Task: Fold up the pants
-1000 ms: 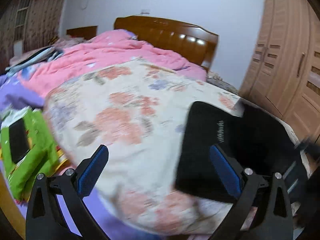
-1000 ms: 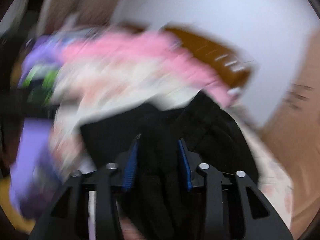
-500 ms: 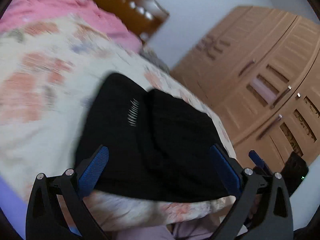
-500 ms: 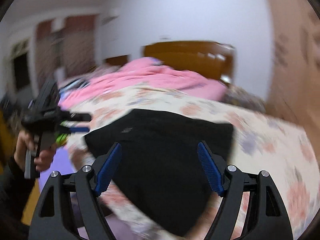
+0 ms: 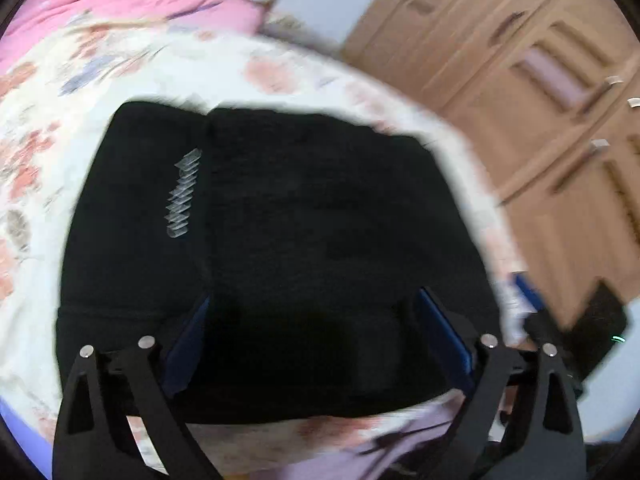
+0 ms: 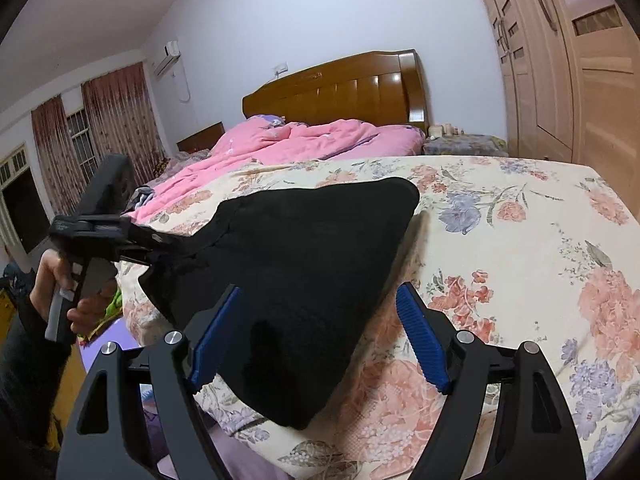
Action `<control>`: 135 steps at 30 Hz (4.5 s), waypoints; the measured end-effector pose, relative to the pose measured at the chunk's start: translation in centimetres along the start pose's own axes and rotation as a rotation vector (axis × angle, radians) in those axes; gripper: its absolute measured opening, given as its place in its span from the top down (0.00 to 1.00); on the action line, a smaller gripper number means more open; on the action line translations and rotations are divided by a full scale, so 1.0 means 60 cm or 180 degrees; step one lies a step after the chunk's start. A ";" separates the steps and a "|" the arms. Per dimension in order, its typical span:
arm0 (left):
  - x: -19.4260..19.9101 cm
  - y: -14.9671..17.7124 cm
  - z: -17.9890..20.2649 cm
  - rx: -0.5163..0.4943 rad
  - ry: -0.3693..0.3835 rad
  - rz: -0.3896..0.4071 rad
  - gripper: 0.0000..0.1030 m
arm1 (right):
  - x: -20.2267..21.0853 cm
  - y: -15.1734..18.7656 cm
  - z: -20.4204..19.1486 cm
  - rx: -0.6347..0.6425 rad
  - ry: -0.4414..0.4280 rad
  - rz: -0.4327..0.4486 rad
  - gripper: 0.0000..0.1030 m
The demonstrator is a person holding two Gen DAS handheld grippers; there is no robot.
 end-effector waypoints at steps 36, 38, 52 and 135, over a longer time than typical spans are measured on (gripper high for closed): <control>0.072 0.012 -0.011 0.0375 0.0577 0.0641 0.72 | 0.004 0.092 -0.030 0.0534 0.0221 -0.0233 0.15; 0.090 0.004 0.010 0.0298 0.0585 0.0736 0.72 | -0.012 0.092 -0.037 0.0525 0.0438 -0.0209 0.15; 0.209 -0.031 -0.089 0.0418 0.0404 0.1258 0.74 | -0.085 0.076 -0.104 0.1071 0.1321 -0.0204 0.17; 0.008 0.017 -0.078 -0.0329 -0.1300 0.0945 0.01 | -0.289 -0.106 -0.116 0.0640 -0.0271 -0.1028 0.07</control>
Point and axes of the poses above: each gripper's, at about its wrist camera, not at the fingertips, and x roughly against the way its jaws point, z to its right, y to its underside, the point moved 1 cm from there along -x, roughly the way its jaws point, and after that the axes turned 1 degree about z, right-handed, at the moved point
